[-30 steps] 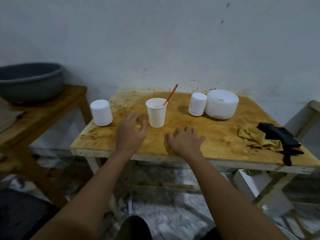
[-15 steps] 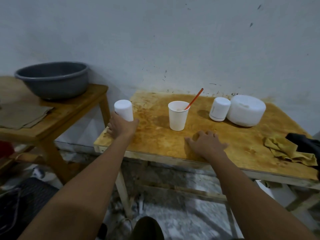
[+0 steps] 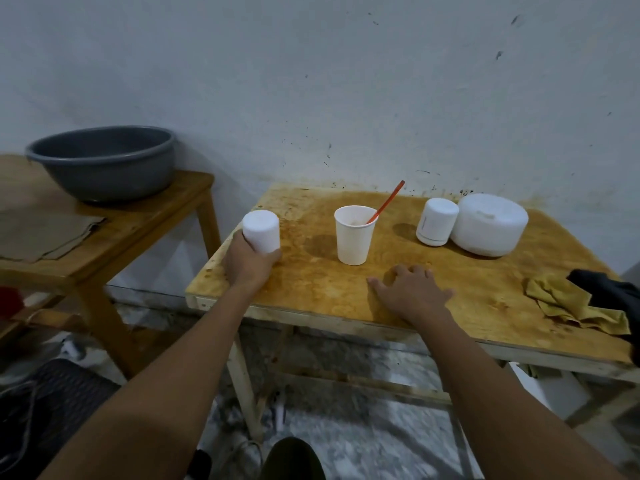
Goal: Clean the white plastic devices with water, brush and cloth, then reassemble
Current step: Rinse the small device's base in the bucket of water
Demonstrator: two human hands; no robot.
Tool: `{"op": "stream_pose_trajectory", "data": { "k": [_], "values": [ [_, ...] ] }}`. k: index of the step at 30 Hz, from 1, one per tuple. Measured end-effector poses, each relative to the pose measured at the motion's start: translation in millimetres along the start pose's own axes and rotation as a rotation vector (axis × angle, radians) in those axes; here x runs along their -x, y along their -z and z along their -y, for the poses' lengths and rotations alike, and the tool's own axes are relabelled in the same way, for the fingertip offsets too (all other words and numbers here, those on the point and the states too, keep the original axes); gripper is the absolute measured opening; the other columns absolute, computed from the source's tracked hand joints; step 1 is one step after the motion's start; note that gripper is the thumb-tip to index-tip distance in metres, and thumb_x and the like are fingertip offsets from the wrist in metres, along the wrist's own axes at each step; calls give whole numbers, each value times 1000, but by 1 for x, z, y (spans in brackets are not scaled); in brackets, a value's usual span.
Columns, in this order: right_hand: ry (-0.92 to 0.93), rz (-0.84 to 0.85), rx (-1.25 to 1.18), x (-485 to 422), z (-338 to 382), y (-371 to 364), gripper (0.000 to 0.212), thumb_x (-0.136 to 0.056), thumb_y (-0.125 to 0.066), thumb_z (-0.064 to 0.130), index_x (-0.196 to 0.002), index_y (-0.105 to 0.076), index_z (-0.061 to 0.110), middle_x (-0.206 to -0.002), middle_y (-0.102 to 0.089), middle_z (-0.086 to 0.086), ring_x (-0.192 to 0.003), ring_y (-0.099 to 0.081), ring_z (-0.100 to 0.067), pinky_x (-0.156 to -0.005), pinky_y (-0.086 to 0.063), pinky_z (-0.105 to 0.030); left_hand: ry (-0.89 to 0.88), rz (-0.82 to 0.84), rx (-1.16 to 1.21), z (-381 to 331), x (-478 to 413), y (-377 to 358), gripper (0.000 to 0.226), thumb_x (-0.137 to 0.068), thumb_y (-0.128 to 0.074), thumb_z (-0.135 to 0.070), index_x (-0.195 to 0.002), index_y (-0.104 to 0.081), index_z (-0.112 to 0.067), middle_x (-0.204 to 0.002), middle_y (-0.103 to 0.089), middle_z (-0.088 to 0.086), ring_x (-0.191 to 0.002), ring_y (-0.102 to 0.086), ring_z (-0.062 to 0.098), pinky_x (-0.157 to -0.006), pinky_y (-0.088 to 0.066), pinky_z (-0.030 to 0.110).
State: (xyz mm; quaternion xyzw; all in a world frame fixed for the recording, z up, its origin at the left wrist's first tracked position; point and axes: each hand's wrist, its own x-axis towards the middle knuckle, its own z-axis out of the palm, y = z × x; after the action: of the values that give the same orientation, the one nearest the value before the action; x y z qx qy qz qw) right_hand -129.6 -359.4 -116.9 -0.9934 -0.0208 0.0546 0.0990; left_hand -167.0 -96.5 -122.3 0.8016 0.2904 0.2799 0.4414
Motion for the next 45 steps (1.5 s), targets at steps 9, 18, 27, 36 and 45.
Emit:
{"op": "stream_pose_trajectory", "data": {
  "k": [9,18,27,36,45],
  "values": [
    [57,-24,0,8,-8,-1,77,-90,-30,75,-150,-32,27,-161,-21,-8,-149,-13,-31,-113,-13,-68,-129,205,24,-24,62,-6,81,-68,-89,-30,-137,-48,-16,-135,-57,3,-115,-55,19,-83,-47,28],
    [161,-89,-756,24,-46,30,57,-97,-42,58,-137,-55,20,-142,-53,-1,-128,-49,-20,-96,-36,-30,-238,458,61,-67,118,-52,84,-64,-90,-34,-135,-49,-17,-132,-59,0,-114,-56,16,-91,-52,35],
    [261,-189,-903,22,-68,33,75,-84,-65,57,-147,-39,28,-145,-48,5,-119,-50,-13,-89,-47,-27,-251,574,56,-100,144,-114,57,-85,-75,-24,-136,-50,-23,-133,-59,-2,-120,-57,19,-96,-49,34],
    [337,-275,-822,11,-79,17,82,-77,-73,57,-146,-38,31,-142,-50,10,-121,-52,-11,-93,-53,-33,-223,656,78,-94,140,-115,72,-81,-76,-7,-143,-41,-23,-141,-52,-1,-126,-52,20,-96,-50,34],
    [398,-353,-858,16,-80,18,65,-83,-72,47,-140,-44,32,-134,-53,15,-117,-53,-6,-88,-50,-20,-206,697,123,-88,135,-116,77,-77,-81,-8,-140,-41,-26,-139,-53,-3,-121,-52,15,-90,-51,28]
  ]
}}
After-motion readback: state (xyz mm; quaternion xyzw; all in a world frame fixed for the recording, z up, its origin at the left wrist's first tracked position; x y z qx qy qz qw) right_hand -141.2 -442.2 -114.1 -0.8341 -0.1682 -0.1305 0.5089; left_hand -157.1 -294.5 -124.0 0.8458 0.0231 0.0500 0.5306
